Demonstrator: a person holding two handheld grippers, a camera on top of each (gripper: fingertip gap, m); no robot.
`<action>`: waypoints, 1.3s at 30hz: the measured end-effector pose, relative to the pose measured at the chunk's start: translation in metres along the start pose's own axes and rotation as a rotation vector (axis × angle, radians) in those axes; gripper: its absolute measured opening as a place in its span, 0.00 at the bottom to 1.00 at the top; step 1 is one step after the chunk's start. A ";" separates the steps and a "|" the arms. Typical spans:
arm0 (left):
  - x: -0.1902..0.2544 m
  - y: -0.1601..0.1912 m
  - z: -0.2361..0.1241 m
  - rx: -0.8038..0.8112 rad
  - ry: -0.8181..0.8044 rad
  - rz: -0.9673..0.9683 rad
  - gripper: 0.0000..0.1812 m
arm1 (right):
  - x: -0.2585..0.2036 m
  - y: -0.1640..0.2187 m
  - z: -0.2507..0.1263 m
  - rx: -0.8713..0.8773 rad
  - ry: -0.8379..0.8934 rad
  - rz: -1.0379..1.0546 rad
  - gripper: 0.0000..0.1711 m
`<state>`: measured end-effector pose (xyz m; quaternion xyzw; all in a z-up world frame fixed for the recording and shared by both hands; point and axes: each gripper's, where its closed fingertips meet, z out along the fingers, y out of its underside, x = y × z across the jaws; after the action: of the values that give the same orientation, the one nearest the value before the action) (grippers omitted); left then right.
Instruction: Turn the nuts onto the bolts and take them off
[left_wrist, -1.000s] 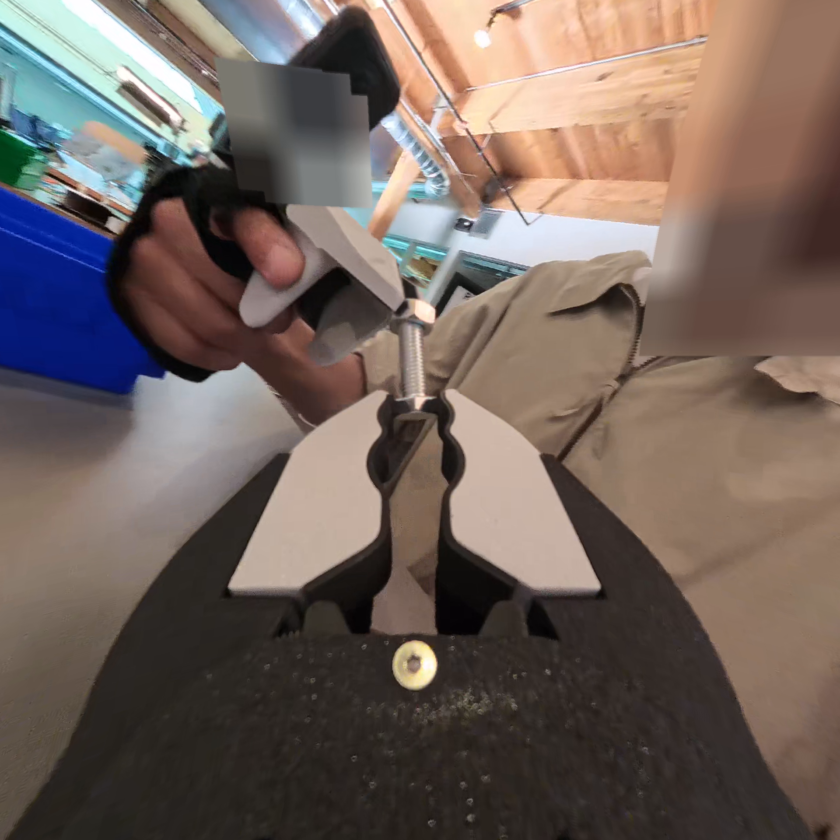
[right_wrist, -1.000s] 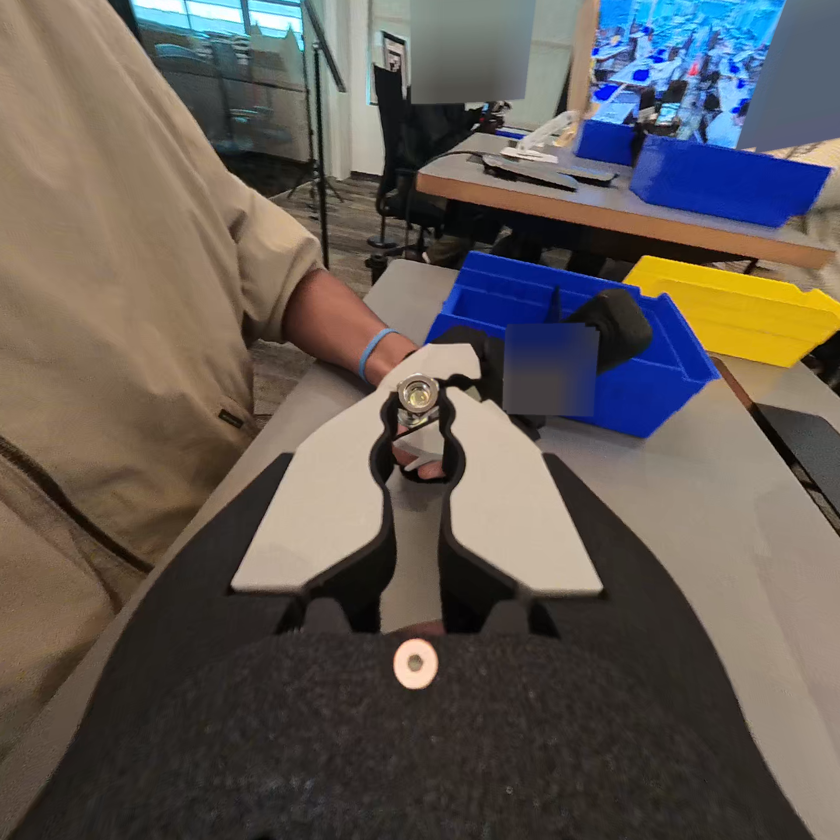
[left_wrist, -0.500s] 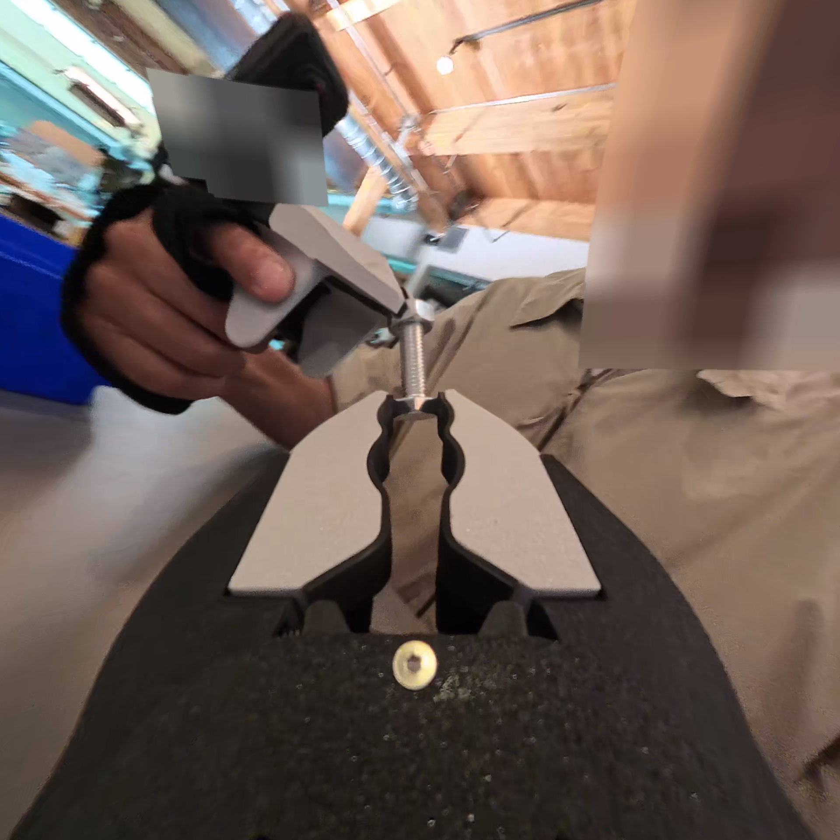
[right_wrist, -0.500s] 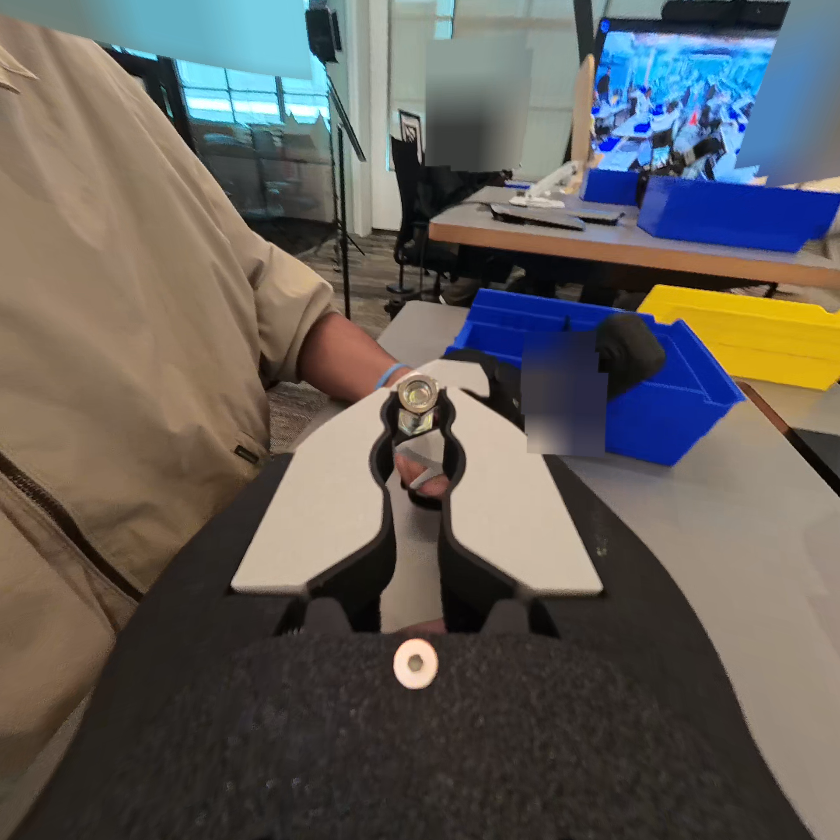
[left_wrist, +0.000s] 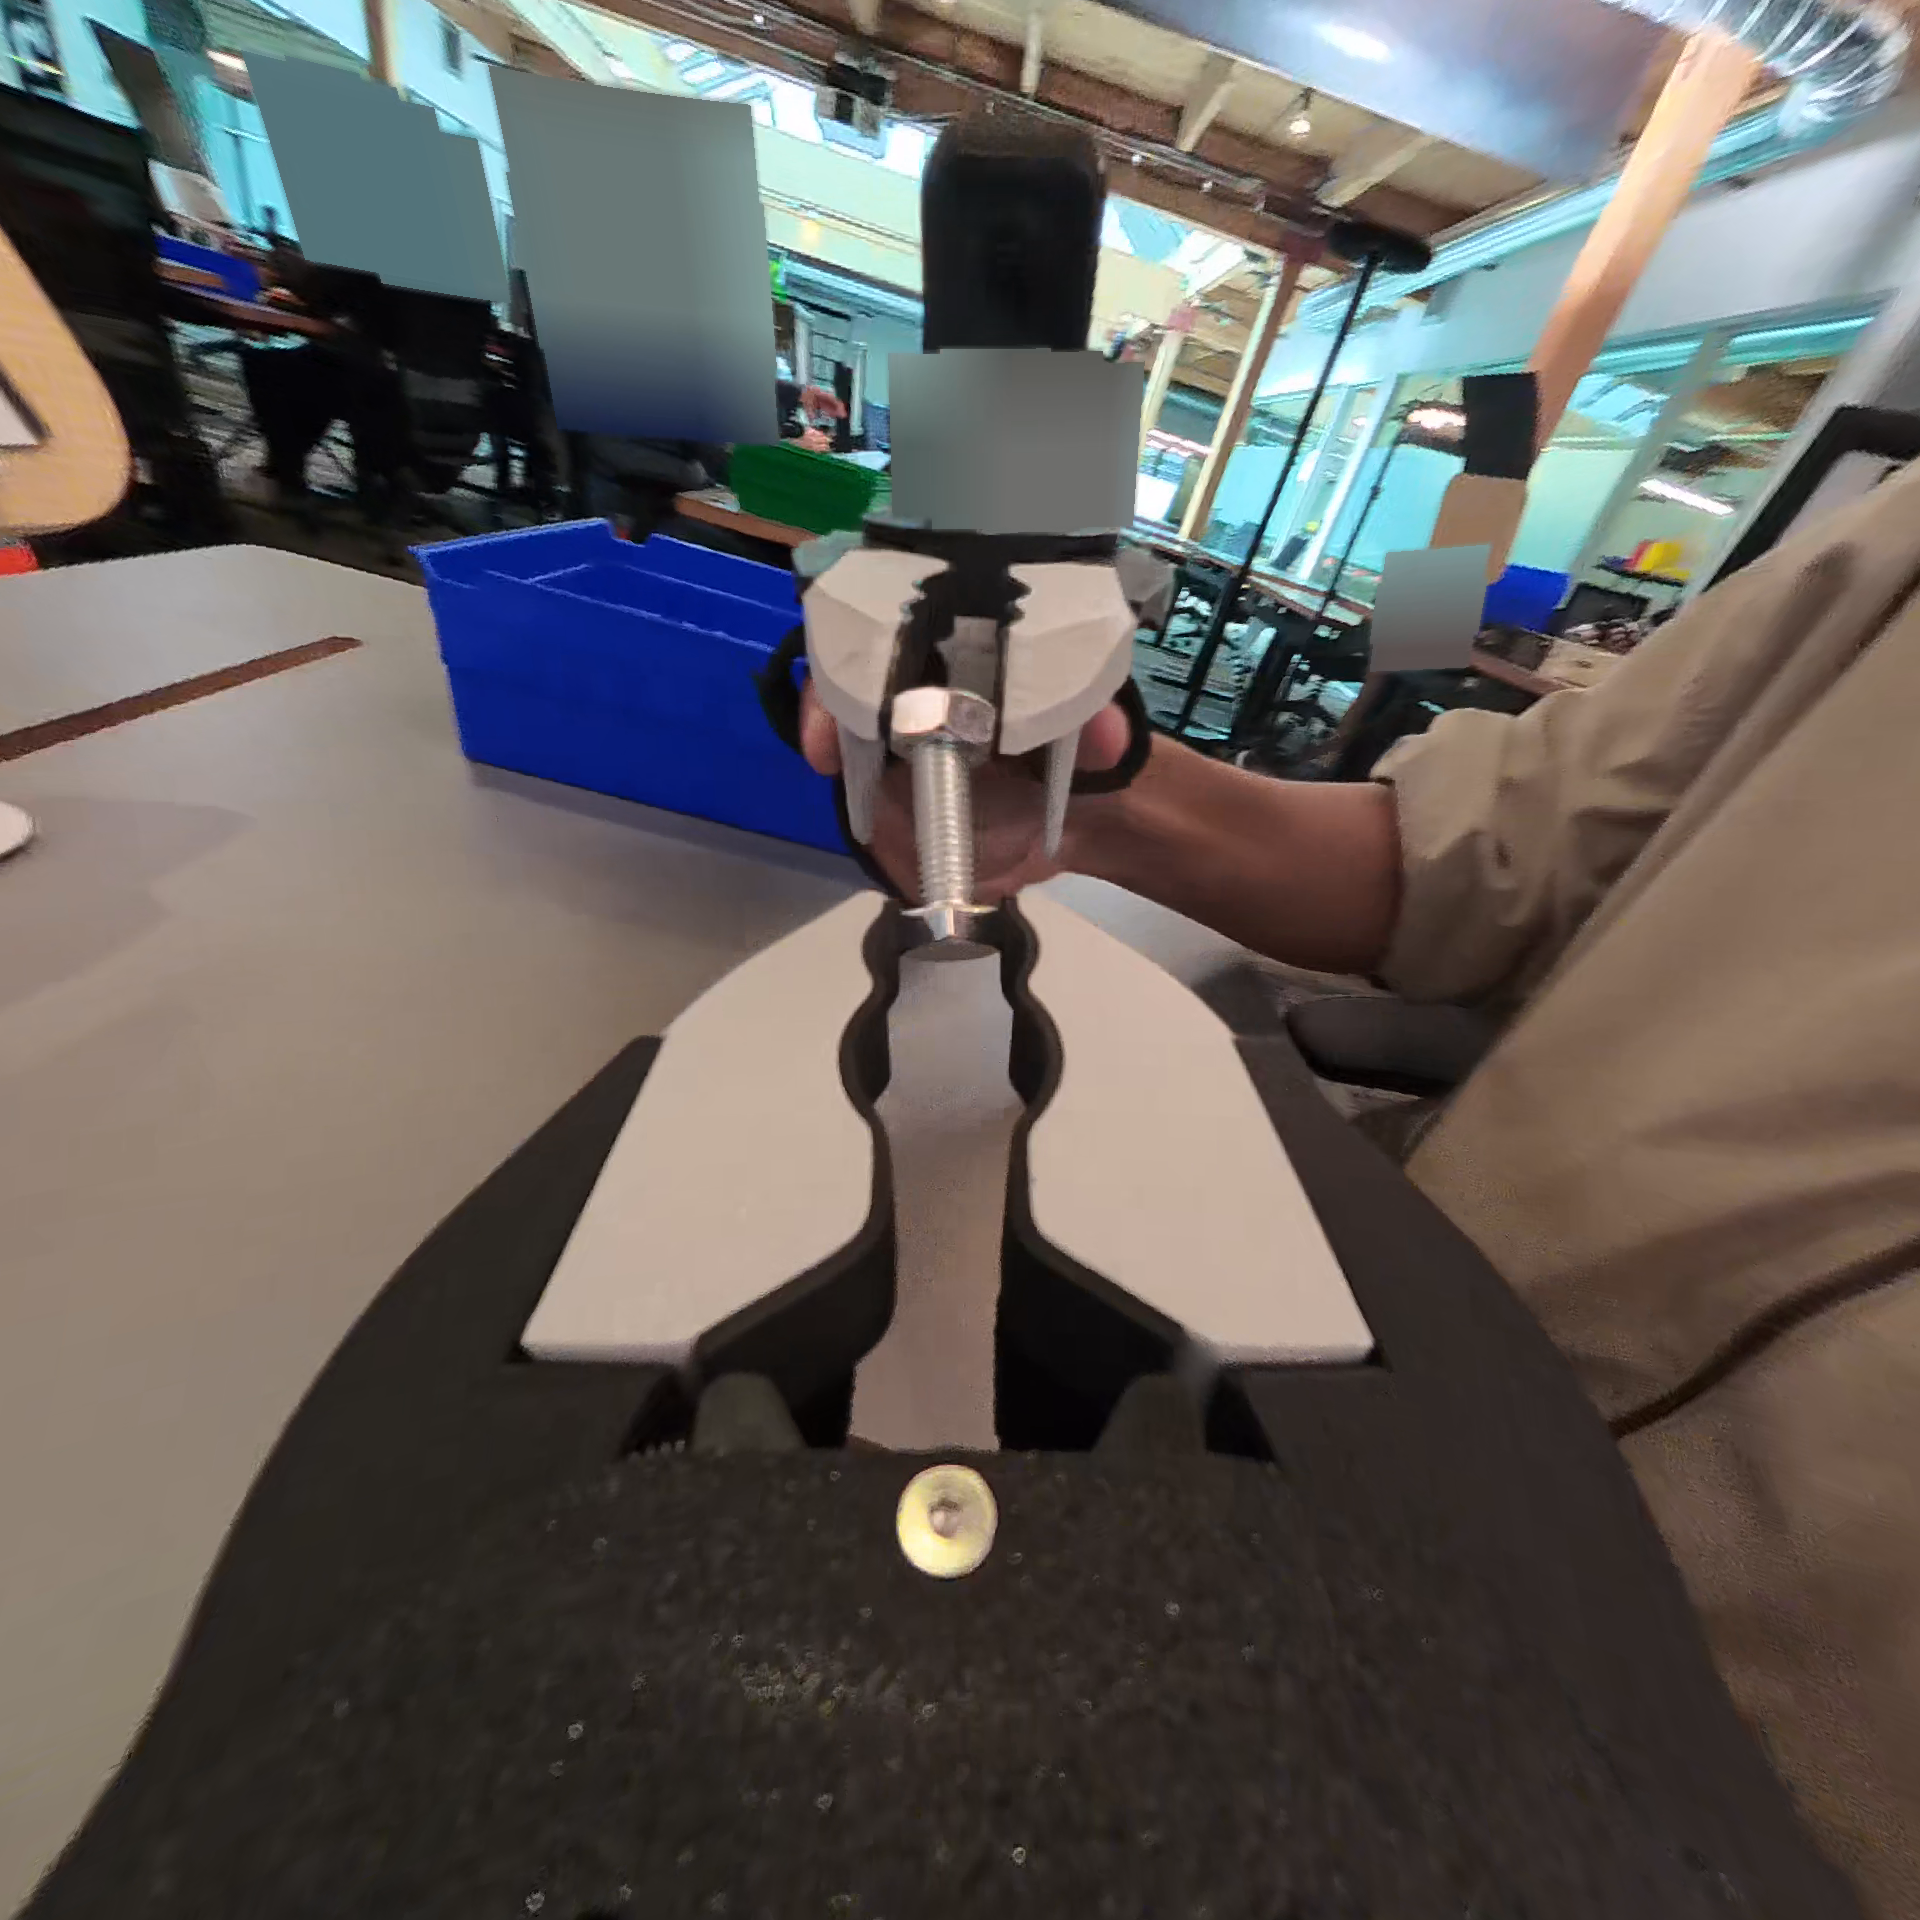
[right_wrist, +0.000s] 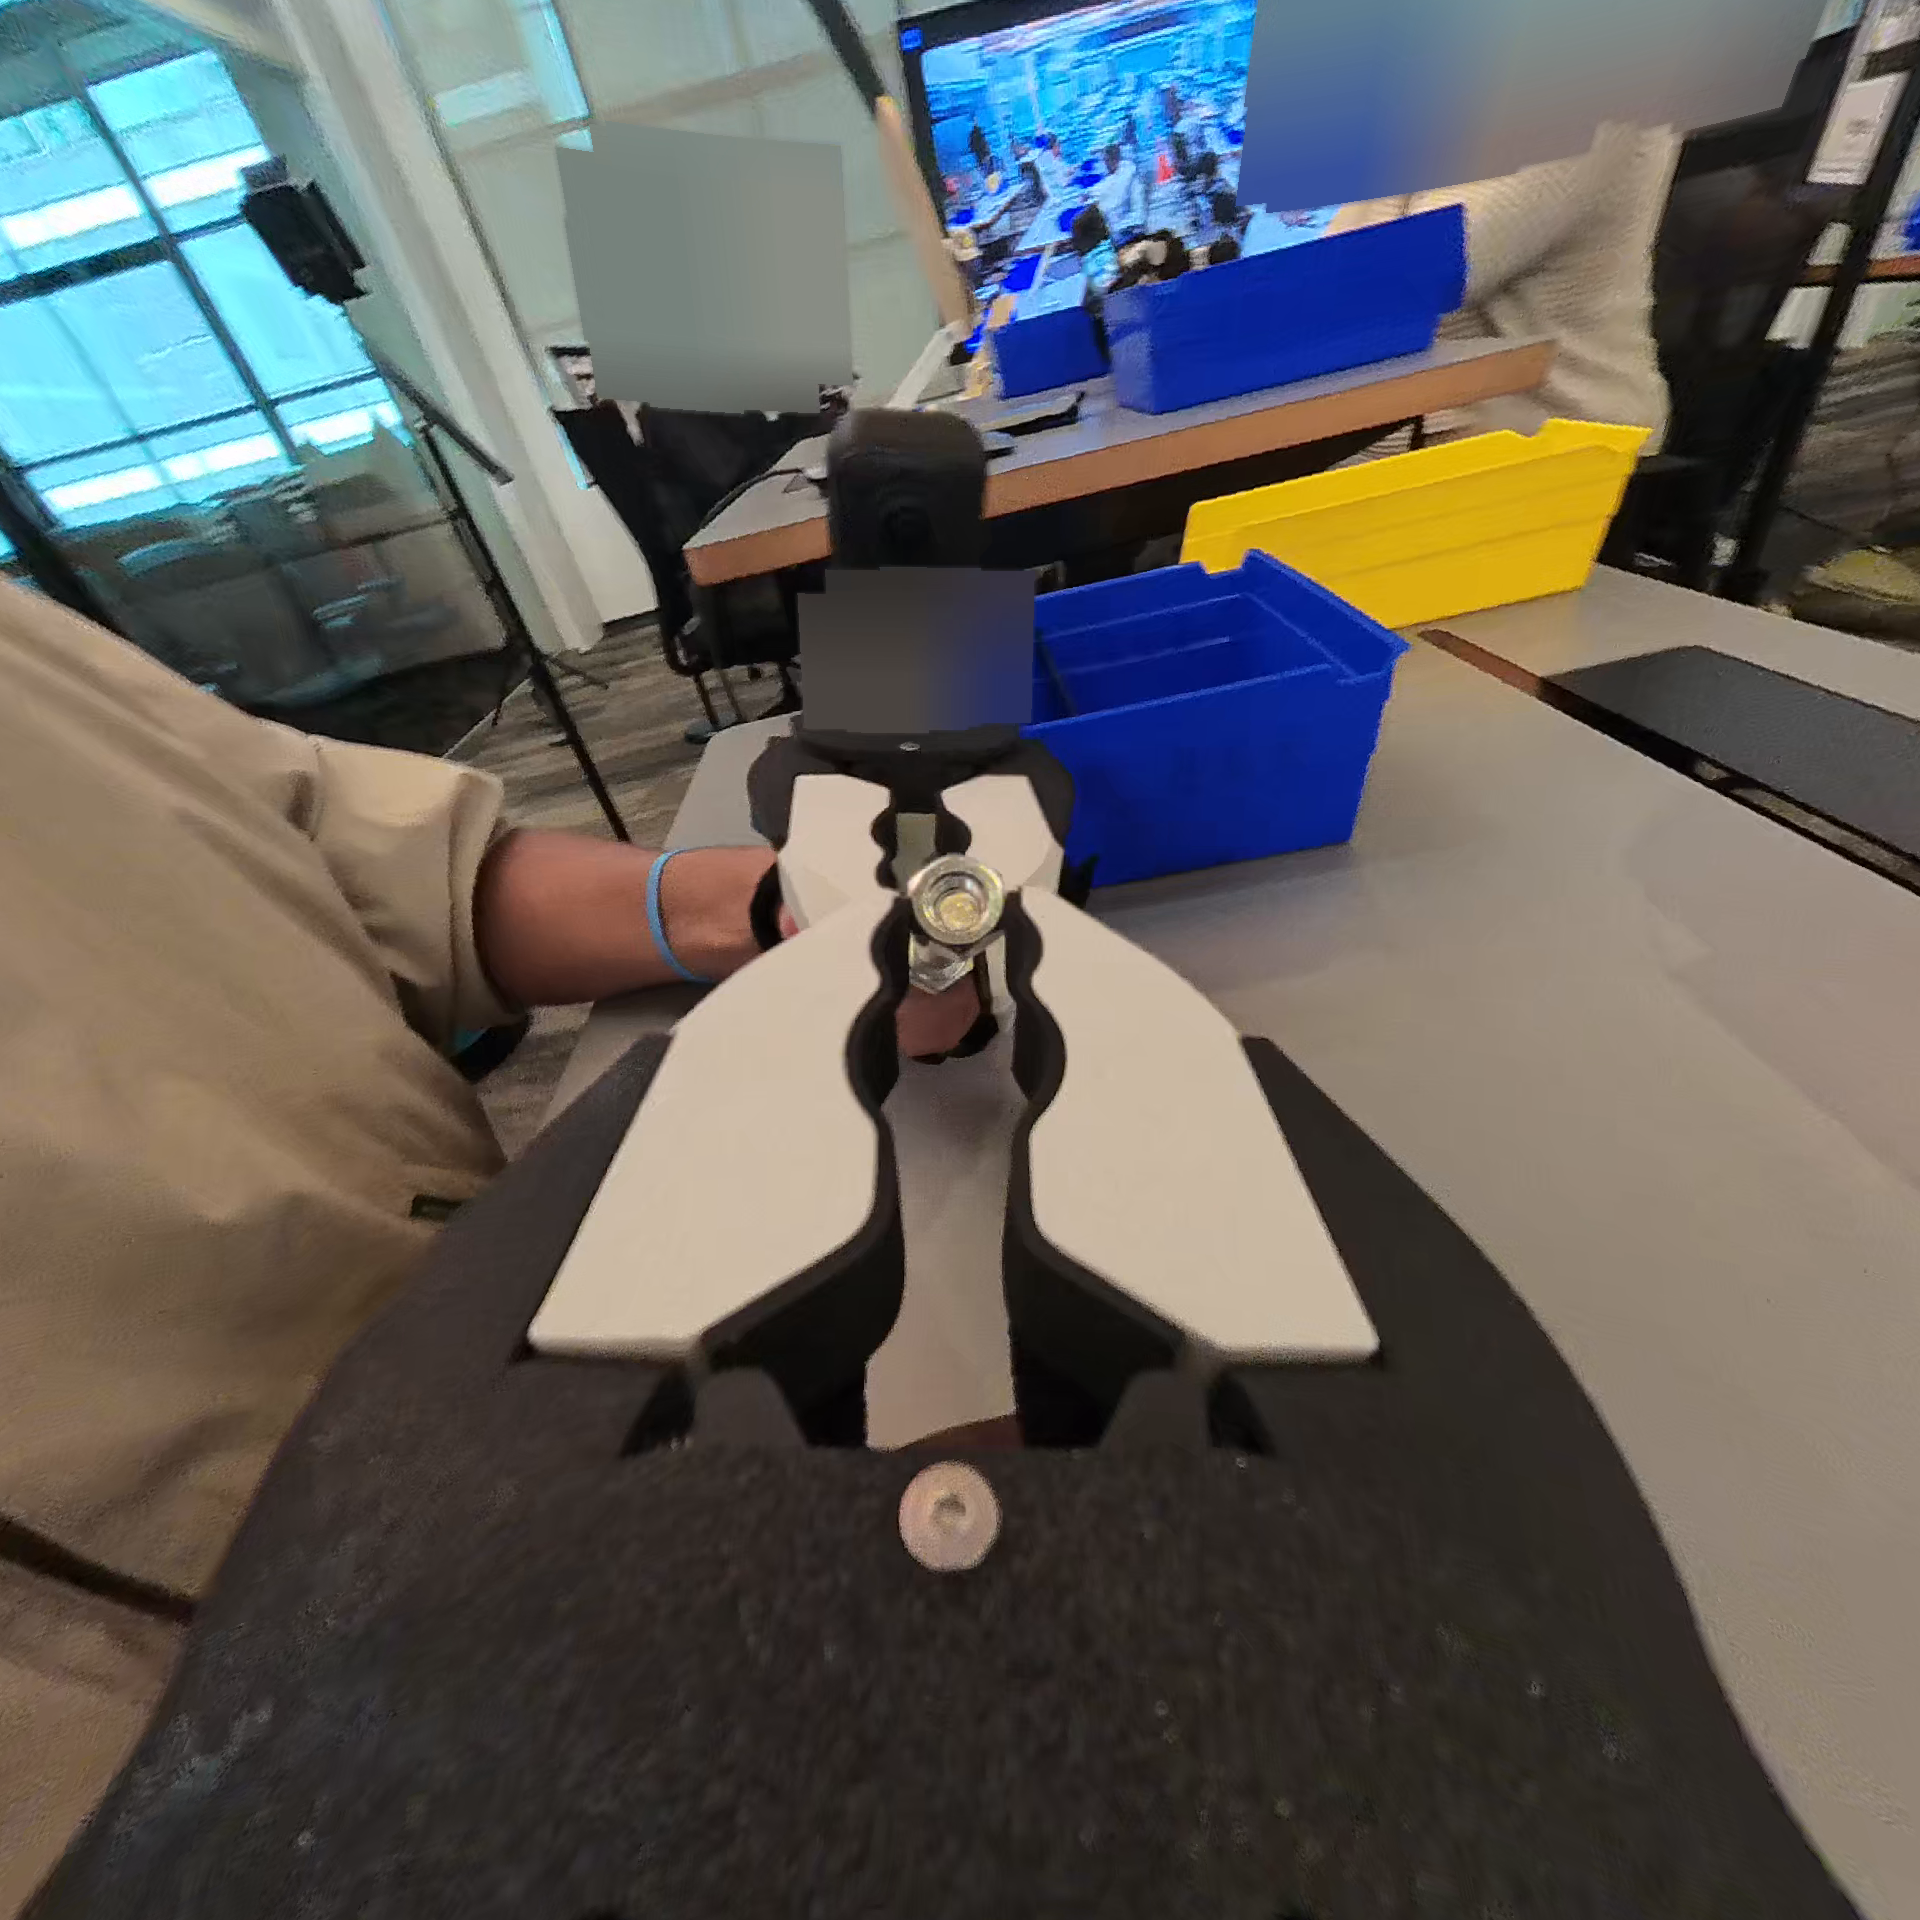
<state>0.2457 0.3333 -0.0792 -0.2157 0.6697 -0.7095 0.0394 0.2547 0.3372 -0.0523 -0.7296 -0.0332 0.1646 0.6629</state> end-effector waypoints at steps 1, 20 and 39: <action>-0.003 -0.001 0.000 0.010 -0.027 0.010 0.10 | 0.003 0.000 0.001 0.005 0.026 0.012 0.10; -0.011 -0.012 -0.012 0.085 -0.026 -0.034 0.10 | 0.003 -0.004 0.009 0.002 0.090 0.007 0.13; -0.008 -0.006 -0.011 0.026 -0.026 0.009 0.10 | -0.002 0.008 0.012 -0.070 0.076 -0.065 0.20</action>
<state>0.2502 0.3469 -0.0756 -0.2216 0.6609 -0.7150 0.0540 0.2478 0.3473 -0.0607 -0.7565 -0.0373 0.1141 0.6428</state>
